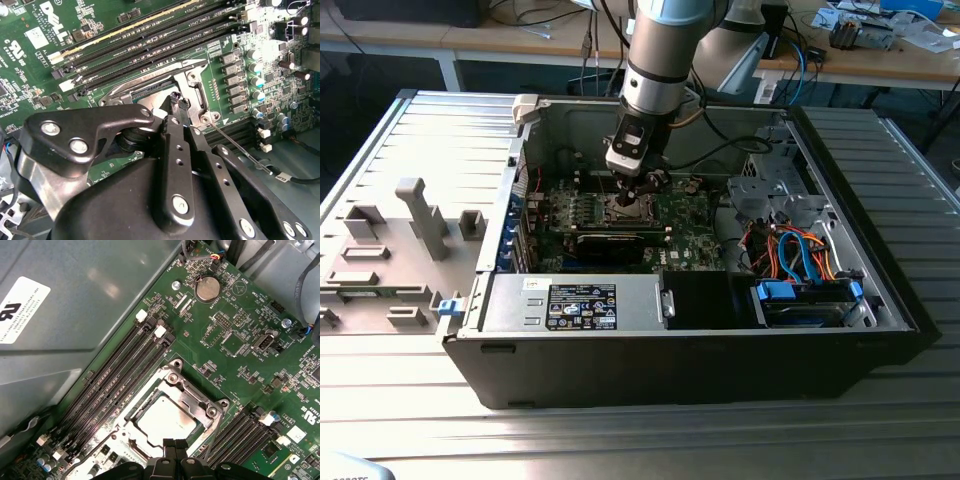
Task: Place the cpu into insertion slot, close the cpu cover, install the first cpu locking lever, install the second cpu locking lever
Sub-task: 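Install the first cpu locking lever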
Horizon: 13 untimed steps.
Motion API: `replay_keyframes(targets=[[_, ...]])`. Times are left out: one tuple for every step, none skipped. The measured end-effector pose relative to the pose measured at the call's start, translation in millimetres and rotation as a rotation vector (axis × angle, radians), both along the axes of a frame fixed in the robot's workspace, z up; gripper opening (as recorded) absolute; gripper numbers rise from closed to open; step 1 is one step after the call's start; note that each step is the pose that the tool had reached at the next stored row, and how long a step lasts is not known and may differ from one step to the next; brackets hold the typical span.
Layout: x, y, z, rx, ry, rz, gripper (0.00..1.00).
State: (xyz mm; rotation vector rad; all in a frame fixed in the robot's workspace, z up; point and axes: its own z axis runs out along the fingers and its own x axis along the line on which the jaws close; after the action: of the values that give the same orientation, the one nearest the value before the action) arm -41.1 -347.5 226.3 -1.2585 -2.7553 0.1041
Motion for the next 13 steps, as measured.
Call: replay_keyframes(targets=[[0.0,0.0,0.0,0.0001,0.0000,0.001,0.11],[0.0,0.0,0.0,0.0000,0.0000,0.003,0.11],[0.0,0.0,0.0,0.0000,0.0000,0.005,0.11],[0.0,0.0,0.0,0.0000,0.0000,0.006,0.11],[0.0,0.0,0.0,0.0000,0.0000,0.007,0.11],[0.0,0.0,0.0,0.0000,0.0000,0.009,0.11],[0.0,0.0,0.0,0.0000,0.0000,0.011,0.11],[0.0,0.0,0.0,0.0000,0.0000,0.013,0.11],[0.0,0.0,0.0,0.0000,0.0000,0.016,0.11],[0.0,0.0,0.0,0.0001,0.0000,0.017,0.11],[0.0,0.0,0.0,0.0000,0.0000,0.018,0.11],[0.0,0.0,0.0,0.0000,0.0000,0.020,0.11],[0.0,0.0,0.0,0.0001,0.0000,0.021,0.11]])
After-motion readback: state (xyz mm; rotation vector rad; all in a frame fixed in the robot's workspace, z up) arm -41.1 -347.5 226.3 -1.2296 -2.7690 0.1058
